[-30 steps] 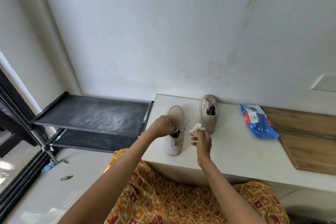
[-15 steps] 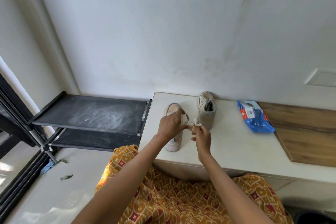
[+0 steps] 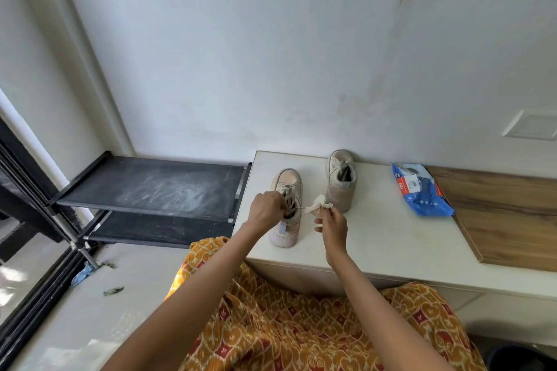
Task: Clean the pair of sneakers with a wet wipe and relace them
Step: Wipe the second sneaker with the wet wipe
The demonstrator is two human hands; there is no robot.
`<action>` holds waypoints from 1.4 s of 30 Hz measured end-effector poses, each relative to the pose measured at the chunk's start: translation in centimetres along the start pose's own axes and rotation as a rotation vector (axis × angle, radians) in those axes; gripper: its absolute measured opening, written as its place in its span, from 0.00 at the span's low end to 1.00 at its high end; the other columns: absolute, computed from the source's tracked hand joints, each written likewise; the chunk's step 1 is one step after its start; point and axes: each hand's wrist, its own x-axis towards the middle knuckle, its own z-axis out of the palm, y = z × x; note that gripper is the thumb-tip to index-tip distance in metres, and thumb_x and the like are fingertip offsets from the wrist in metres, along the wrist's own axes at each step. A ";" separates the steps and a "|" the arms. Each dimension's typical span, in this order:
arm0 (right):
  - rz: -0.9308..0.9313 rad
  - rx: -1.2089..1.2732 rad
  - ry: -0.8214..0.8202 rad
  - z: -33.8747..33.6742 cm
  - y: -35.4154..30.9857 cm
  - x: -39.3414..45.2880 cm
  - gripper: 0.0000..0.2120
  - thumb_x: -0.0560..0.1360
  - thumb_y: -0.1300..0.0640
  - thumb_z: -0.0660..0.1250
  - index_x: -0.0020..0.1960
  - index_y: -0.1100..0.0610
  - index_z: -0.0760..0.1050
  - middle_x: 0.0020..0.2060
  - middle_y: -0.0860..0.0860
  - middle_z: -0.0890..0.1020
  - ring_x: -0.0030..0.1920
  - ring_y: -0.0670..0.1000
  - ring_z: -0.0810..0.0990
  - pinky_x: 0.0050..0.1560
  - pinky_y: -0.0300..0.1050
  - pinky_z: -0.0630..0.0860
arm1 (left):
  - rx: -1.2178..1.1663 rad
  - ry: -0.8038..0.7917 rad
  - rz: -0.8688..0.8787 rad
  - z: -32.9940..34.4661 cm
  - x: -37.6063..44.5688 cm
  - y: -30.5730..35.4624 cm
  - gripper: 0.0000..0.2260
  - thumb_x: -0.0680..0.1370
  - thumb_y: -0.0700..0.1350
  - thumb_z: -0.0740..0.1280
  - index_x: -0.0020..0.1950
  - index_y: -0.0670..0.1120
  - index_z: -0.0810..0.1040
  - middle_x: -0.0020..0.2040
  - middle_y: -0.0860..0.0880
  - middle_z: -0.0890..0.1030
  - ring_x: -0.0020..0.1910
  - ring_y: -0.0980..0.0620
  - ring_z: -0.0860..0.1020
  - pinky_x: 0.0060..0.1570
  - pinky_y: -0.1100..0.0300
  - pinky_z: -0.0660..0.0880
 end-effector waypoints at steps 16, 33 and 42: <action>0.004 0.038 -0.031 -1.3 1.2 0.4 0.14 0.77 0.65 0.61 0.55 0.50 0.77 0.46 0.49 0.80 0.44 0.47 0.77 0.38 0.40 0.75 | 0.071 0.084 0.357 2.3 -2.7 -1.1 0.10 0.74 0.46 0.68 0.46 0.39 0.80 0.48 0.44 0.77 0.47 0.46 0.72 0.45 0.51 0.74; -0.469 -0.308 -0.154 5.9 0.1 1.0 0.10 0.77 0.62 0.65 0.57 0.58 0.80 0.53 0.54 0.80 0.55 0.49 0.78 0.56 0.37 0.73 | -0.426 0.355 0.040 2.0 -0.7 -8.6 0.08 0.72 0.37 0.71 0.48 0.46 0.84 0.46 0.53 0.80 0.48 0.54 0.74 0.47 0.68 0.69; -0.363 -0.218 0.163 9.3 0.1 2.8 0.13 0.74 0.67 0.65 0.57 0.60 0.78 0.53 0.58 0.79 0.54 0.54 0.78 0.53 0.37 0.71 | -0.090 0.326 0.277 1.6 -0.3 -9.3 0.09 0.73 0.44 0.72 0.51 0.43 0.83 0.48 0.48 0.82 0.50 0.47 0.77 0.38 0.52 0.78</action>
